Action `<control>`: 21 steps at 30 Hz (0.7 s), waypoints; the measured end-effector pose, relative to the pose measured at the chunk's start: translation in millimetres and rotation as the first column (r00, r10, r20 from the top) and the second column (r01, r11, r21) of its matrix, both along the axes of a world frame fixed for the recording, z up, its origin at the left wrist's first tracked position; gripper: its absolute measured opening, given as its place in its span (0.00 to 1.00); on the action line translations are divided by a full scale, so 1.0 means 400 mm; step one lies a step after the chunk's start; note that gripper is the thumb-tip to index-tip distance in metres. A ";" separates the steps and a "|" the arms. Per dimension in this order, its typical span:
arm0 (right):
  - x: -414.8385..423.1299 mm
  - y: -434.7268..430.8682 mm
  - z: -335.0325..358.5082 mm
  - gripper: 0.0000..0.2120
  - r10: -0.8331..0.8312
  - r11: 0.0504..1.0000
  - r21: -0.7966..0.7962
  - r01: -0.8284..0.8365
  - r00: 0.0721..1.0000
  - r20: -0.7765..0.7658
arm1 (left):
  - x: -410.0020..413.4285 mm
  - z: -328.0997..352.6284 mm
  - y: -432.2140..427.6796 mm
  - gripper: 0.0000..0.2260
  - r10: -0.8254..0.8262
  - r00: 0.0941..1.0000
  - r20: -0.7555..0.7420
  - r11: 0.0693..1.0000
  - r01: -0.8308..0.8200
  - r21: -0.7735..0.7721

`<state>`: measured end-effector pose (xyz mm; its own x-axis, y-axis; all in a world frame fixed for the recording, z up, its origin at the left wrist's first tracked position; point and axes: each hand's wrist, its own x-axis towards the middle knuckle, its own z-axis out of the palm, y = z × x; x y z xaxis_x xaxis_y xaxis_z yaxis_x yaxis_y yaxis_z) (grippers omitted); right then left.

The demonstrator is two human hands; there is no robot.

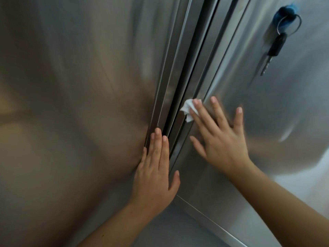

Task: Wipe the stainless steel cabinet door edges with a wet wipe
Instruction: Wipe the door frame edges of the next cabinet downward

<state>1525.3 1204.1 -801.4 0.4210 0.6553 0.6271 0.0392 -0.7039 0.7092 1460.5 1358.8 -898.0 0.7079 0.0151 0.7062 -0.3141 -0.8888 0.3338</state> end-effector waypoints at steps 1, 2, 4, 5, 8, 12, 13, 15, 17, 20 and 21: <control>0.000 -0.001 0.007 0.30 -0.014 1.000 0.002 0.014 1.000 0.006 | 0.002 0.013 0.001 0.35 0.000 1.000 0.004 1.000 0.000 -0.007; -0.005 -0.002 0.003 0.30 -0.023 1.000 0.001 0.023 1.000 -0.005 | 0.005 0.025 0.003 0.35 0.003 1.000 0.006 1.000 -0.003 -0.004; -0.025 -0.001 -0.030 0.30 -0.032 0.999 -0.018 0.030 0.997 -0.070 | 0.007 0.046 0.004 0.35 0.005 1.000 0.011 1.000 -0.005 0.009; -0.035 -0.001 -0.046 0.30 -0.034 0.999 -0.041 0.030 0.994 -0.100 | 0.007 0.056 0.004 0.35 0.005 1.000 0.012 1.000 -0.005 0.011; -0.043 -0.004 -0.043 0.29 -0.027 0.997 -0.071 0.019 0.993 -0.118 | 0.002 0.086 -0.003 0.34 0.008 1.000 0.016 1.000 -0.008 0.016; -0.022 0.017 0.043 0.30 -0.034 0.999 0.018 0.035 0.996 -0.078 | 0.005 0.136 -0.005 0.34 0.000 0.999 0.037 1.000 0.000 0.006; -0.017 0.024 0.062 0.30 -0.051 0.998 0.027 0.053 0.996 -0.069 | 0.008 0.151 -0.004 0.34 -0.001 0.999 0.046 1.000 0.001 0.002; -0.012 0.034 0.092 0.30 -0.087 0.996 0.030 0.089 0.995 -0.048 | 0.012 0.181 -0.004 0.34 0.000 0.998 0.064 1.000 -0.001 0.004; -0.008 0.038 0.114 0.31 -0.119 0.992 0.034 0.119 0.993 -0.012 | 0.018 0.210 -0.006 0.34 0.015 0.997 0.082 1.000 -0.015 0.000; 0.001 0.043 0.146 0.31 -0.136 0.989 0.061 0.135 0.990 0.024 | 0.027 0.245 -0.018 0.33 0.044 0.994 0.101 0.999 -0.043 -0.018; 0.004 0.046 0.157 0.31 -0.136 0.988 0.071 0.134 0.990 0.031 | 0.029 0.253 -0.023 0.33 0.054 0.993 0.102 0.998 -0.052 -0.019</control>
